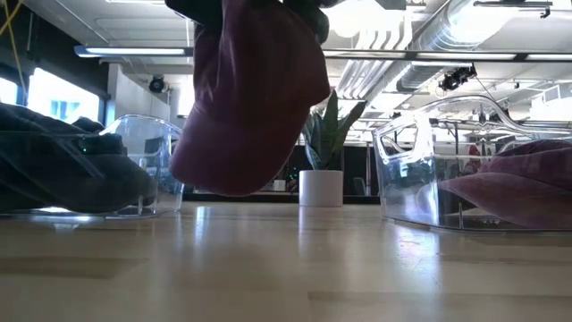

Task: Pick & Place hat
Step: Put the red cap into the right transparent bin

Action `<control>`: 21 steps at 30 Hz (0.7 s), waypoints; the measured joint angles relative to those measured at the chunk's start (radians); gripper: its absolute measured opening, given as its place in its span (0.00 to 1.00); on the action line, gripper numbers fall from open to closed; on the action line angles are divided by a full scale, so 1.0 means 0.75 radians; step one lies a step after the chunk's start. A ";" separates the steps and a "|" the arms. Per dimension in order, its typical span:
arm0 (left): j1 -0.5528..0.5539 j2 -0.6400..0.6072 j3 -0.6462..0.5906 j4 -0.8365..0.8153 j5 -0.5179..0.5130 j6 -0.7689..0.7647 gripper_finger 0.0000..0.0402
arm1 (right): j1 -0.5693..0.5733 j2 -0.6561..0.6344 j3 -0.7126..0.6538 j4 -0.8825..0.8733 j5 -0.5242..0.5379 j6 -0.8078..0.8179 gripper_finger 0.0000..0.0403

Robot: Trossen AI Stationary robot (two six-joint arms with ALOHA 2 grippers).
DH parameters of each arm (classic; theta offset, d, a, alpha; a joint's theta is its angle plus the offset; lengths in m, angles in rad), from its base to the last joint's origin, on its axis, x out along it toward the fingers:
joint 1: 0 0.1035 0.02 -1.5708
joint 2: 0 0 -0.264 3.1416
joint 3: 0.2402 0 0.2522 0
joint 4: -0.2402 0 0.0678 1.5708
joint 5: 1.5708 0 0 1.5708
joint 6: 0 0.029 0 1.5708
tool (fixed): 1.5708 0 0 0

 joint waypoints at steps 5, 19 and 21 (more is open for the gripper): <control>0.001 0.000 -0.001 -0.020 -0.002 -0.057 0.01 | 0.030 0.010 0.001 0.053 0.134 -0.010 0.63; 0.001 0.001 -0.002 -0.063 -0.014 -0.137 0.01 | 0.006 0.086 0.001 0.243 -0.124 0.150 0.09; 0.001 0.001 -0.002 -0.063 0.022 -0.141 0.03 | 0.000 0.086 0.001 0.254 -0.183 0.192 0.03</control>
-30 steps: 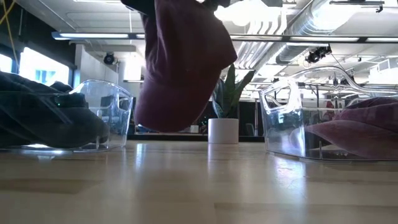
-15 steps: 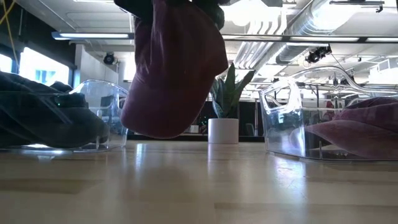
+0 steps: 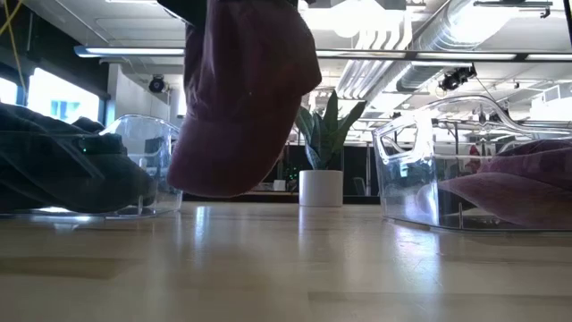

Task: Pick & Place hat
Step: Put the red cap into the right transparent bin

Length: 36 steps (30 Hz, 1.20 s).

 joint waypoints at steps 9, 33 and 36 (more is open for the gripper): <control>0.001 0.000 0.000 -0.022 0.091 -0.022 0.41 | 0.017 -0.107 0.000 -0.015 -0.124 0.320 0.03; -0.001 0.000 0.002 0.130 -0.094 -0.206 0.67 | 0.465 -0.872 0.001 -1.461 0.885 1.414 0.01; -0.001 0.000 0.002 0.130 -0.094 -0.203 0.67 | 0.465 -0.846 -0.001 -1.513 0.883 1.452 0.01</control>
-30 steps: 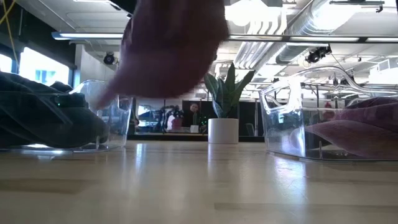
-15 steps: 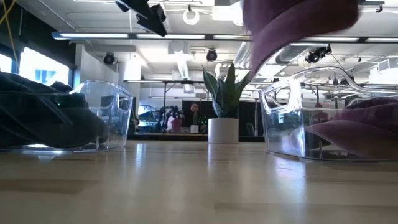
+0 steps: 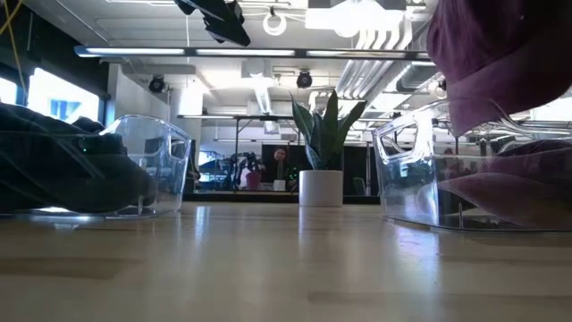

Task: Pick & Place hat
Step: Put the red cap into the right transparent bin

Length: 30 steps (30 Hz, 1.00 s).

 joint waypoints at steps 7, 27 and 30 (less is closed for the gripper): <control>0.000 0.000 0.000 0.033 -0.001 0.003 0.67 | -0.035 0.106 0.000 0.023 0.043 0.066 0.01; 0.000 0.000 -0.001 0.021 -0.002 0.014 0.67 | -0.018 0.459 -0.011 0.009 0.074 0.178 0.02; 0.000 0.000 -0.001 0.021 0.001 0.014 0.67 | 0.009 0.448 -0.109 -0.006 0.022 0.224 0.01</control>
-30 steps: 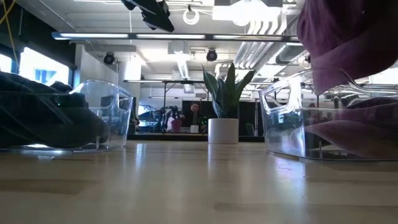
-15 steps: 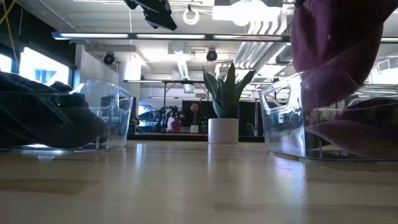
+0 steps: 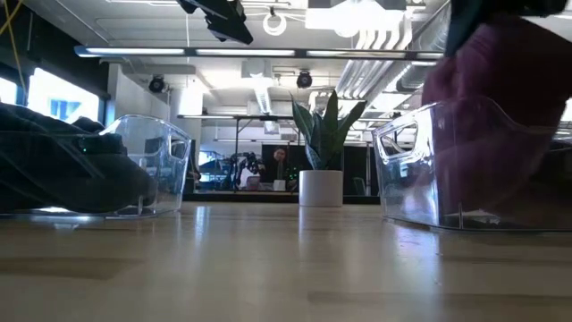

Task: Pick & Place hat
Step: Put the red cap into the right transparent bin

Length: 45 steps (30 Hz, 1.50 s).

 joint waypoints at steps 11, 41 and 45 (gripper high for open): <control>0.000 0.000 0.000 0.001 0.004 -0.010 0.67 | 0.032 -0.123 -0.362 0.026 -0.182 0.058 0.12; 0.000 0.032 -0.001 0.042 -0.005 -0.015 0.67 | 0.044 -0.324 -0.671 0.511 -0.757 -0.608 0.08; 0.000 0.040 0.000 0.036 -0.004 -0.018 0.67 | 0.045 -0.316 -0.765 0.487 -0.751 -0.463 0.02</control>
